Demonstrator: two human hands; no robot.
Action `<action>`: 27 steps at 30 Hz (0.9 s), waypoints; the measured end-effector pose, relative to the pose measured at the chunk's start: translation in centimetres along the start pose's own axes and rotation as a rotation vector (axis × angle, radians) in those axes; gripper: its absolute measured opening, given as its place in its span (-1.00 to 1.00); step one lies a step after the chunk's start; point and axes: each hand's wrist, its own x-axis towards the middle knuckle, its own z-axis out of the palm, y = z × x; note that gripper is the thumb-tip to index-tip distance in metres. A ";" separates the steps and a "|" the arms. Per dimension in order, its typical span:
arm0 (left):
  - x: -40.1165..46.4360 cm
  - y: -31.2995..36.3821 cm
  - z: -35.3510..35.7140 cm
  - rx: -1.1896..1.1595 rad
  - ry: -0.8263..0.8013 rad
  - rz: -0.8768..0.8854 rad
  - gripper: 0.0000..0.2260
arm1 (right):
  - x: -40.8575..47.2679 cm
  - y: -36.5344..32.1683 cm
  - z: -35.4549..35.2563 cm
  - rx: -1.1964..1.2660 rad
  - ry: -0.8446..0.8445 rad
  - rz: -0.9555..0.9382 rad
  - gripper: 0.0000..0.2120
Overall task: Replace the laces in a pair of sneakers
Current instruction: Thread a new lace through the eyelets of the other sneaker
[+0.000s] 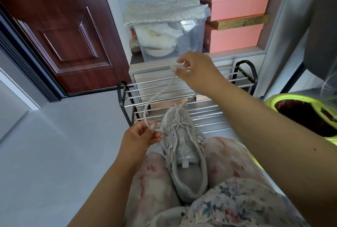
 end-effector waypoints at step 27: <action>-1.9 -0.1 1.5 -0.050 -0.054 0.008 -0.79 | -10.2 1.5 5.5 0.148 -0.135 -0.183 -0.84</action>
